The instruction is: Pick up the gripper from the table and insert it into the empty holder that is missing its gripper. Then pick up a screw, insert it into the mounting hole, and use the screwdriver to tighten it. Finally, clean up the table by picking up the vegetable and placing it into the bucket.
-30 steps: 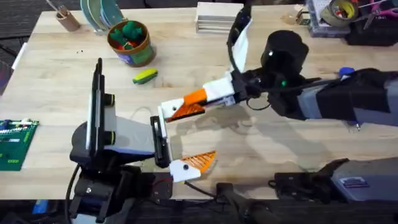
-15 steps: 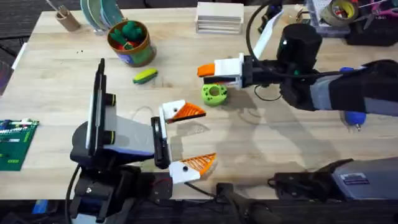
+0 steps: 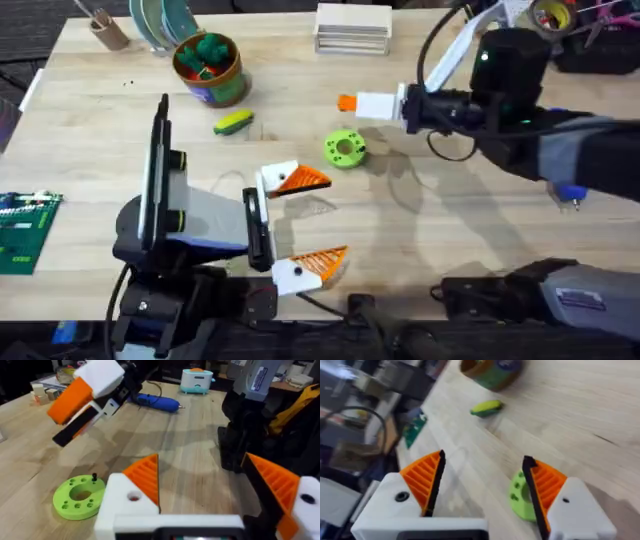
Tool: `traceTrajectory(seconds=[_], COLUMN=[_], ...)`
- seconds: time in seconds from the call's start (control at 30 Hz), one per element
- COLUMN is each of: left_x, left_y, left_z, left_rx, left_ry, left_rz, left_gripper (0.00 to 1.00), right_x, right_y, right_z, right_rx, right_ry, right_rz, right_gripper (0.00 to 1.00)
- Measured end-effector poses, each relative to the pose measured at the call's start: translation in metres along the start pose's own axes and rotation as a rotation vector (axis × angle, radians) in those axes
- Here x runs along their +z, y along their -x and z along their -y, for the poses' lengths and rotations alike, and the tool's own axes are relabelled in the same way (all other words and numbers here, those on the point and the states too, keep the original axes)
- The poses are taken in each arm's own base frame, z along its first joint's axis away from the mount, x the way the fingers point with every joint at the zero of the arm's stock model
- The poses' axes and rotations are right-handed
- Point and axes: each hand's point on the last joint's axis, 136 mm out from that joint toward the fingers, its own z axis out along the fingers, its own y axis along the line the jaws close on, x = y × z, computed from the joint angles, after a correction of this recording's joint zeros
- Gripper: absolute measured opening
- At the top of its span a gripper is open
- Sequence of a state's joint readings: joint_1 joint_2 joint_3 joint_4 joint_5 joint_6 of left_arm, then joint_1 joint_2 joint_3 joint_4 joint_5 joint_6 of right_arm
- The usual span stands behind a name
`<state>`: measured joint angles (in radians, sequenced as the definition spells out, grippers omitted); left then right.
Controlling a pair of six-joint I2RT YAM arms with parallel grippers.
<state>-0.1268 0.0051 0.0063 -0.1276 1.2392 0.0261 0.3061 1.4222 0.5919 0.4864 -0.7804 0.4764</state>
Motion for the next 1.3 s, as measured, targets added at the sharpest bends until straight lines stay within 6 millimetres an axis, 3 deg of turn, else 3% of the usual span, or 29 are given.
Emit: traceTrajectory(seconds=[0.23,0.4,0.77,1.07,1.3], left_x=[0.0,0.0,0.0,0.0,0.0], left_y=[0.0,0.0,0.0,0.0,0.0], left_z=[0.0,0.0,0.0,0.0,0.0], left_rx=[0.0,0.0,0.0,0.0,0.0], left_ry=[0.0,0.0,0.0,0.0,-0.001], left_rz=[0.0,0.0,0.0,0.0,0.0], left_gripper=[0.992,0.993,0.993,0.993,0.993], right_x=[-0.034,-0.054,-0.033,-0.011,-0.005], right_y=[-0.013,-0.036,-0.075,-0.059,-0.064], right_z=[0.008,0.023,0.023,0.033,0.041], right_rx=[-0.113,-0.116,-0.208,-0.195,-0.187], right_ry=[-0.226,-0.398,-0.539,-0.607,-0.614], right_rz=[-0.04,-0.119,-0.294,-0.36,-0.378], right_gripper=[0.959,0.959,0.959,0.961,0.961])
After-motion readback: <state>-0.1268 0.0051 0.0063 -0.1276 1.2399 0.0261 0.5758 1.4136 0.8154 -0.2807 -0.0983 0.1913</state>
